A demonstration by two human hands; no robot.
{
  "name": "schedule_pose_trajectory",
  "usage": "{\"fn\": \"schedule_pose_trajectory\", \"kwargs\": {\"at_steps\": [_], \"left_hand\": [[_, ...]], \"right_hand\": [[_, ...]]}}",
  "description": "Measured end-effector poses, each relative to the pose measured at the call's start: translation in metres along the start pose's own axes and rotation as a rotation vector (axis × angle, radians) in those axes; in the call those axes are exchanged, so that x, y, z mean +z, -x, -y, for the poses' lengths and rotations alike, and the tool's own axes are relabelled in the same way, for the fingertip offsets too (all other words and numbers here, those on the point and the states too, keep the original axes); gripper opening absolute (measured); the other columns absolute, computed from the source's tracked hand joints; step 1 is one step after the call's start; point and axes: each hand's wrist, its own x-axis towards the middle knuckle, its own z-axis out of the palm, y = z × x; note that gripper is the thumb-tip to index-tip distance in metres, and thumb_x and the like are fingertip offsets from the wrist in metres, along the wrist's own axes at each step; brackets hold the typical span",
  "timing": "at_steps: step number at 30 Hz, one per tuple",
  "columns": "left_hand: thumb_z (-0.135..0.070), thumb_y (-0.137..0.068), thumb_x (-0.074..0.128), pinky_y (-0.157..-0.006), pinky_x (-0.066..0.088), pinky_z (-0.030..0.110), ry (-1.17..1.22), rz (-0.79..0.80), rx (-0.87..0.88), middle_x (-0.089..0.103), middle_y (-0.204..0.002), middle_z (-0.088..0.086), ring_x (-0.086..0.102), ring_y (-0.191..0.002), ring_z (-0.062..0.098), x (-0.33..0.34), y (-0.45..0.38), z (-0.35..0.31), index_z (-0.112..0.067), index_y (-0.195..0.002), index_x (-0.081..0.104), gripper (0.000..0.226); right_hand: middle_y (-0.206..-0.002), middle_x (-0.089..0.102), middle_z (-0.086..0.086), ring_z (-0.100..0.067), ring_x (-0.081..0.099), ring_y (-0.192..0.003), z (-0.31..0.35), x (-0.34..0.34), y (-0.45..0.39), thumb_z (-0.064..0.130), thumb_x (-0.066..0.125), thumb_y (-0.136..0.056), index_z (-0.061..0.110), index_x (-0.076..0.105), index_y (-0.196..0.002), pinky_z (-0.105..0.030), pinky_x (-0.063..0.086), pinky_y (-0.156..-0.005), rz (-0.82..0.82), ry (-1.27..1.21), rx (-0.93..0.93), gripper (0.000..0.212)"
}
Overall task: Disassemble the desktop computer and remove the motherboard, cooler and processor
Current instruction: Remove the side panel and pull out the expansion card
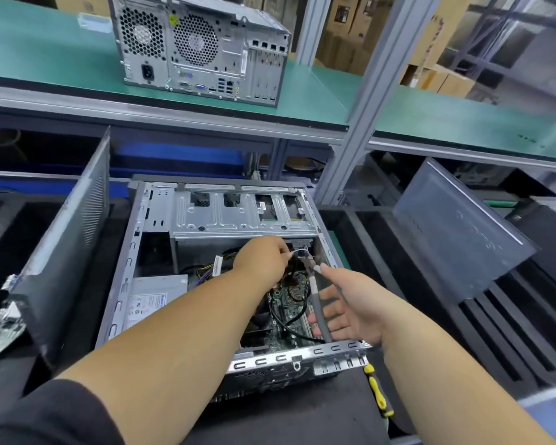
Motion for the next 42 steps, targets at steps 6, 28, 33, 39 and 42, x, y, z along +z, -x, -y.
{"fn": "schedule_pose_trajectory", "kwargs": {"at_steps": [6,28,33,39,42], "left_hand": [[-0.033,-0.096,0.057,-0.079,0.055,0.037,-0.005,-0.010,0.001,0.072,-0.092,-0.002,0.064,-0.085,0.020,-0.003,0.002,0.000,-0.026,-0.096,0.071,0.016],[-0.034,-0.094,0.059,-0.069,0.047,0.028,0.004,-0.056,0.032,0.071,-0.092,-0.005,0.060,-0.081,0.017,0.001,-0.001,0.003,-0.029,-0.095,0.071,0.013],[-0.034,-0.094,0.059,-0.071,0.052,0.031,0.017,-0.049,0.036,0.070,-0.088,-0.006,0.062,-0.080,0.017,-0.001,0.001,0.002,-0.029,-0.093,0.072,0.013],[-0.033,-0.092,0.060,-0.064,0.046,0.027,0.041,-0.052,-0.015,0.067,-0.078,-0.008,0.060,-0.077,0.017,-0.009,0.002,0.004,-0.029,-0.080,0.067,0.015],[-0.026,-0.089,0.057,-0.067,0.052,0.029,0.012,-0.057,-0.049,0.068,-0.077,-0.006,0.063,-0.077,0.020,-0.017,0.008,0.001,-0.022,-0.079,0.069,0.016]], "right_hand": [[-0.108,0.066,-0.023,-0.034,0.070,-0.090,0.002,0.007,-0.009,0.062,0.045,-0.094,0.003,0.045,-0.133,-0.034,0.056,-0.063,-0.058,0.003,-0.072,0.071],[-0.075,0.055,-0.011,-0.019,0.049,-0.053,0.003,0.019,-0.007,0.053,0.042,-0.099,0.006,0.059,-0.095,-0.029,0.040,-0.050,-0.183,0.001,-0.158,0.050],[-0.073,0.053,-0.010,-0.019,0.046,-0.053,0.004,0.021,-0.004,0.053,0.041,-0.100,0.006,0.058,-0.094,-0.028,0.037,-0.048,-0.194,0.003,-0.127,0.050],[-0.101,0.070,-0.014,-0.028,0.069,-0.086,0.000,0.010,0.000,0.051,0.043,-0.099,0.008,0.055,-0.122,-0.037,0.057,-0.074,-0.059,-0.091,-0.232,0.050],[-0.111,0.070,-0.014,-0.029,0.069,-0.100,-0.002,0.004,0.003,0.049,0.043,-0.099,0.011,0.052,-0.129,-0.040,0.055,-0.086,0.001,-0.136,-0.294,0.050]]}}
